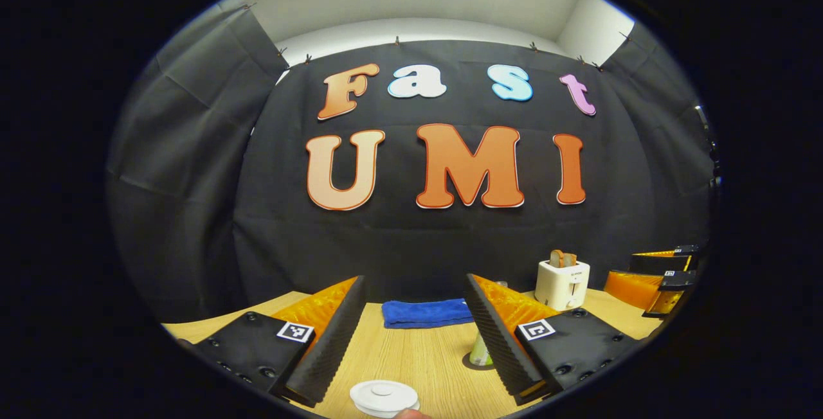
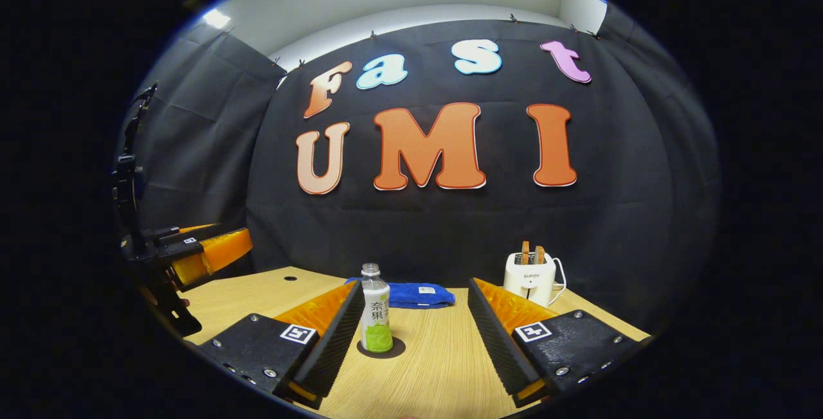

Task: Open the teacup lid with one hand, grasp the water bottle and pour water into the teacup with the other hand; after pouring, place the water bottle on the coaster and then close the teacup lid.

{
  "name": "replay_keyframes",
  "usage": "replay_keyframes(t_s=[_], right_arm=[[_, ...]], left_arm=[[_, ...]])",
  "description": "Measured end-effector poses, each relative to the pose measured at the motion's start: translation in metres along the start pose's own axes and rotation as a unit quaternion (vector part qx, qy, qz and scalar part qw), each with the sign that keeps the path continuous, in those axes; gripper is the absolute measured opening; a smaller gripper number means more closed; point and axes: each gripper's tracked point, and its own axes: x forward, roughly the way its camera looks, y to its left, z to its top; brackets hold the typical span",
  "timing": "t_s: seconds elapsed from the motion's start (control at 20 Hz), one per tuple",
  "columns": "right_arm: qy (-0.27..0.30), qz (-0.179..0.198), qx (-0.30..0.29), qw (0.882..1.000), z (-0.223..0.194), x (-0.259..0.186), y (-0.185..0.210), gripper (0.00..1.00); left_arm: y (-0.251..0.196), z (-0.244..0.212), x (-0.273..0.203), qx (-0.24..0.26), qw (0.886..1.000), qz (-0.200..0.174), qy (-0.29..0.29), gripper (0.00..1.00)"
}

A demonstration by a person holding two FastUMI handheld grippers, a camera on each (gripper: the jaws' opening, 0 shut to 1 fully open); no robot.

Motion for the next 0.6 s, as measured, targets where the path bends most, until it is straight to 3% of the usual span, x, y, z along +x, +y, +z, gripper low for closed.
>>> replay_keyframes(t_s=[0.05,0.1,0.2,0.6], right_arm=[[0.002,0.000,-0.001,1.000,-0.001,-0.001,0.000,0.96],[0.001,0.000,-0.001,1.000,-0.001,0.000,0.000,0.96],[-0.001,-0.004,-0.004,1.000,0.001,0.000,-0.002,0.96],[-0.009,-0.002,-0.015,1.000,0.004,0.001,0.005,0.96]], left_arm=[[0.000,0.001,-0.001,0.001,1.000,0.001,-0.002,0.99],[0.000,0.002,-0.002,-0.001,1.000,0.000,-0.003,0.95],[0.001,0.002,-0.002,0.000,1.000,0.002,-0.003,0.99],[0.012,-0.004,-0.006,0.005,1.000,0.014,0.000,0.97]])
